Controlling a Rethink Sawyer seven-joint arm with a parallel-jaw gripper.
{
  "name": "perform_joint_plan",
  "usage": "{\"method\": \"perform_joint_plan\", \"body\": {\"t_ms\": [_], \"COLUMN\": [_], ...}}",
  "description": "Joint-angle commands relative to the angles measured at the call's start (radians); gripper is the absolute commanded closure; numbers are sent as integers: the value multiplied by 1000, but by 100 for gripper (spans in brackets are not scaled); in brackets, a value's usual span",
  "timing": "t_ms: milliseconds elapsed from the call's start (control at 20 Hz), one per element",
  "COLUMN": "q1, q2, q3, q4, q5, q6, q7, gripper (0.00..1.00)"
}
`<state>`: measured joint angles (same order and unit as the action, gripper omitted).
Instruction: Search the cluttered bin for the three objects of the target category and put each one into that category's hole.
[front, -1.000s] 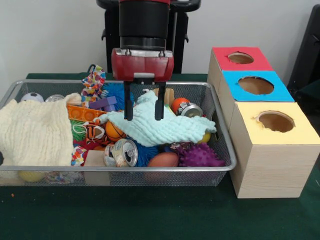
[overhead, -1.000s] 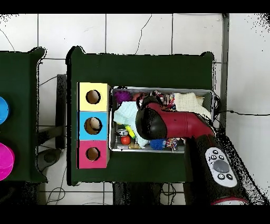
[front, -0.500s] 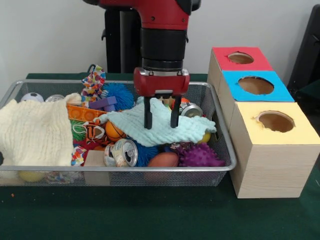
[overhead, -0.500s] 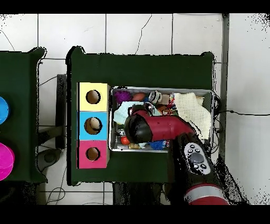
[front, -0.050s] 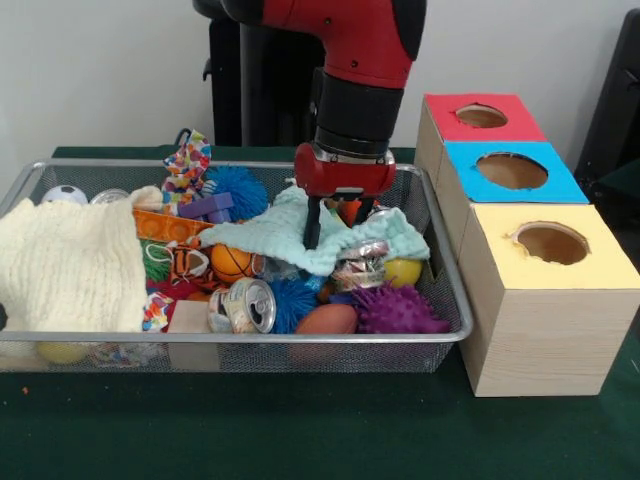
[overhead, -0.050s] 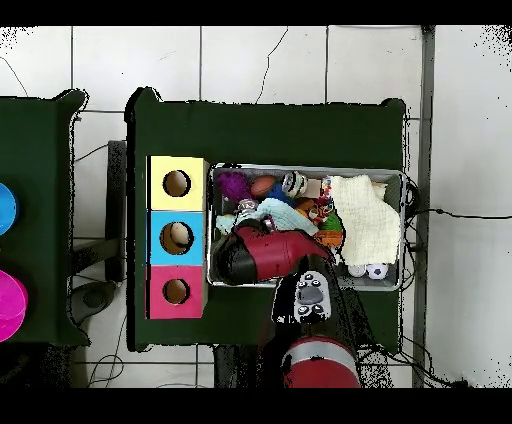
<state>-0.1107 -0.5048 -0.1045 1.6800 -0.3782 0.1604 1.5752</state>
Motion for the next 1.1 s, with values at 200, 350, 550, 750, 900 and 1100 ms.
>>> {"method": "perform_joint_plan", "body": {"t_ms": [200,350,550,750,900,1100], "q1": [47,25,-16,-19,-14,40], "q2": [282,309,275,262,245,149], "q3": [-202,-181,-111,-98,-93,-145], "q4": [-152,-151,-133,-127,-127,-73], "q5": [104,125,117,118,117,132], "q6": [-107,-177,-156,-141,-110,-116], "q7": [278,258,189,161,144,178], "gripper": [0,0,0,100,100,100]}}
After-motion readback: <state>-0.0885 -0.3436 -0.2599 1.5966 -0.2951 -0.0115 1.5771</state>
